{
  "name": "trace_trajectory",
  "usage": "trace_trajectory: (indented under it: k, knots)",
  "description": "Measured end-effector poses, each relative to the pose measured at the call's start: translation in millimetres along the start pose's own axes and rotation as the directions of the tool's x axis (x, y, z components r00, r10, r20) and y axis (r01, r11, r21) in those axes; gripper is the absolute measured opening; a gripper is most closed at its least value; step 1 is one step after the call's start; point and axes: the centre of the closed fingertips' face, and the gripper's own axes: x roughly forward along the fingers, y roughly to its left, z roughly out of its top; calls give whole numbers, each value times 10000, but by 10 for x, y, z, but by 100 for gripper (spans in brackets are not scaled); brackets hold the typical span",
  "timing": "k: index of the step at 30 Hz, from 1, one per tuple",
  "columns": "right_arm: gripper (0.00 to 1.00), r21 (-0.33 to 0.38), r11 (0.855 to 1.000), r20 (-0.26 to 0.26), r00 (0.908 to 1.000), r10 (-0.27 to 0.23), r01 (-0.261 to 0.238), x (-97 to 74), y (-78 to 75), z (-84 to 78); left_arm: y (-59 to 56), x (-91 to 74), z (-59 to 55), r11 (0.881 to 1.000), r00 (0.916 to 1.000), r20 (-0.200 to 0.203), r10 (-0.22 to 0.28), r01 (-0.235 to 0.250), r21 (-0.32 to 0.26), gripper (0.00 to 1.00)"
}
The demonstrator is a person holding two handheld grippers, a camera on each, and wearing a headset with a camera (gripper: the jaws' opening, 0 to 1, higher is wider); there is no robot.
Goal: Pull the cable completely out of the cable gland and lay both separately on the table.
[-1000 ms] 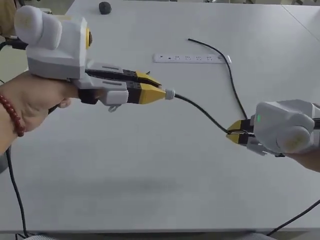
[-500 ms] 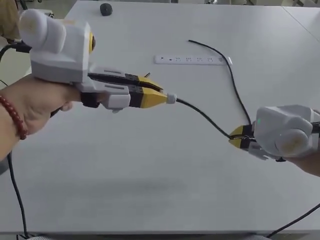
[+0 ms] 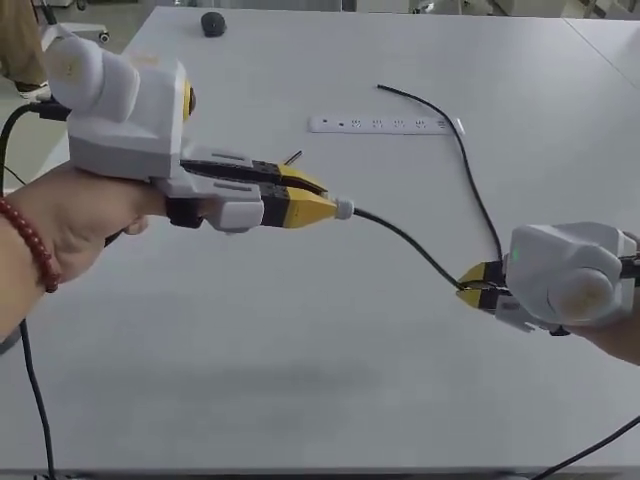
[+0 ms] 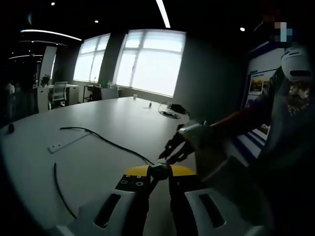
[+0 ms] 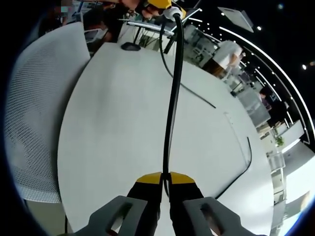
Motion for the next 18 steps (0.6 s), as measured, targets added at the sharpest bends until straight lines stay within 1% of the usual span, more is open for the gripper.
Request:
trace_trajectory:
  k: [2, 3, 4, 8, 14, 15, 16, 17, 18]
  knots:
    - [0, 17, 10000, 32, 10000, -42, 42, -8, 1, -3, -3, 0, -2, 10000, 10000, -11, 4, -4, -19, 15]
    - [0, 126, 9999, 39, 10000, 23, -23, -8, 18, -7, -4, 0, -6, 10000, 10000, -30, 18, -18, 3, 15]
    - [0, 81, 9999, 57, 10000, -62, 62, -14, 9, -7, -9, 1, -7, 10000, 10000, -30, 8, -8, 10, 15]
    - [0, 466, 9989, 213, 9997, -76, 66, -27, 5, 8, -18, 9, 0, 10000, 10000, 13, -16, 16, -18, 15]
    - [0, 500, 9987, 328, 9995, -39, 23, -26, 20, 4, -31, 29, 5, 9999, 10000, 22, -87, 87, -57, 15]
    - [0, 590, 9982, 390, 9992, 15, -38, -24, 32, 10, -28, 31, 4, 10000, 10000, 15, -73, 73, -35, 15]
    - [0, 523, 9986, 448, 9990, -80, 56, -31, 24, 16, -27, 30, 3, 10000, 10000, 10, -73, 73, -18, 15]
    - [1, 553, 9985, 522, 9986, -53, 24, -37, 30, 30, -27, 29, 1, 10000, 10000, -2, -67, 67, -29, 15]
    - [4, 663, 9978, 762, 9971, -76, 25, -49, 31, 79, -23, 31, -5, 10000, 10000, -36, -62, 62, -3, 15]
